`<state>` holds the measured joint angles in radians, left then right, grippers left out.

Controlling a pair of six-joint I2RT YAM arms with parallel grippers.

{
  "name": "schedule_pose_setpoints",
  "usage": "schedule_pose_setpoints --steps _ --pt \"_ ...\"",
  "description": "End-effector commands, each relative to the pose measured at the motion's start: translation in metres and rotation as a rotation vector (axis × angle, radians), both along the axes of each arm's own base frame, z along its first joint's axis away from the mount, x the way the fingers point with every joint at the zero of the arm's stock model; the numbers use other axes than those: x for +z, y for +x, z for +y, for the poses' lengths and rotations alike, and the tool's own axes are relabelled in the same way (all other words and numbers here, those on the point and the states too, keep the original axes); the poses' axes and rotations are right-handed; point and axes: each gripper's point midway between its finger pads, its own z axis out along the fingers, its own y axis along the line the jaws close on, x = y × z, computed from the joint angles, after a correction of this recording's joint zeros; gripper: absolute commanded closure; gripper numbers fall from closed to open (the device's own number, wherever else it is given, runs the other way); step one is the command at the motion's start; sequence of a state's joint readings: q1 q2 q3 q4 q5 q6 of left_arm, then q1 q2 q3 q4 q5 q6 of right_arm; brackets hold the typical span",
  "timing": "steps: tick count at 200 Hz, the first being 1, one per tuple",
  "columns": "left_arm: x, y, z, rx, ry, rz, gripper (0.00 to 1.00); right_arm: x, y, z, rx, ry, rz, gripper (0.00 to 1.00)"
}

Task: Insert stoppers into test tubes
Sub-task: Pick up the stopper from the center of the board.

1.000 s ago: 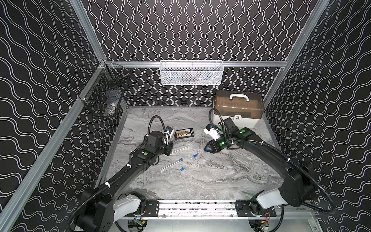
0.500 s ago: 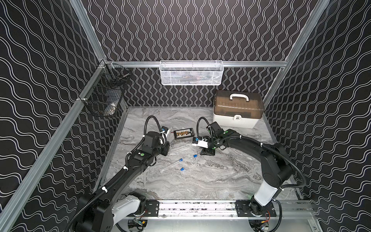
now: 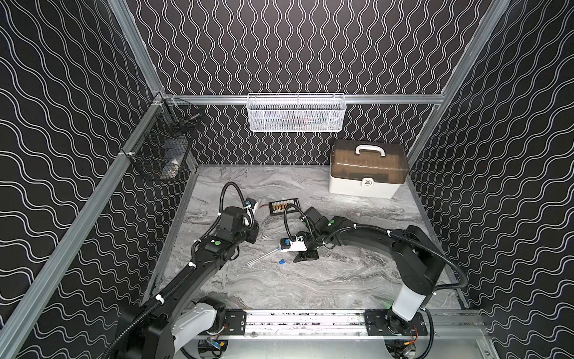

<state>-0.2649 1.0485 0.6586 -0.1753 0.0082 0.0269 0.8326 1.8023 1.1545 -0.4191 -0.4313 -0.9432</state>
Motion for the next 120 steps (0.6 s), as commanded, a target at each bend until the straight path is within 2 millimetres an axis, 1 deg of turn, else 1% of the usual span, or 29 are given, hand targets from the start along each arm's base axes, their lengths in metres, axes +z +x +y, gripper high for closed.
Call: schedule_pose_setpoints --steps 1,23,52,76,120 --pt "0.012 0.004 0.004 0.034 -0.013 -0.033 1.0 -0.001 0.001 0.011 0.052 0.027 -0.006 0.53" --pt "0.016 0.003 0.002 0.035 -0.037 -0.034 1.0 -0.009 -0.004 0.017 0.105 0.024 0.004 0.52" --pt "0.019 0.001 0.003 0.039 -0.046 -0.037 1.0 -0.02 -0.004 0.029 0.123 0.02 0.002 0.52" --pt "0.019 0.0 0.003 0.033 -0.035 -0.038 1.0 -0.026 -0.008 0.036 0.15 0.015 0.003 0.51" --pt "0.02 -0.001 0.002 0.026 -0.036 -0.039 1.0 -0.037 -0.01 0.04 0.164 0.004 0.009 0.53"
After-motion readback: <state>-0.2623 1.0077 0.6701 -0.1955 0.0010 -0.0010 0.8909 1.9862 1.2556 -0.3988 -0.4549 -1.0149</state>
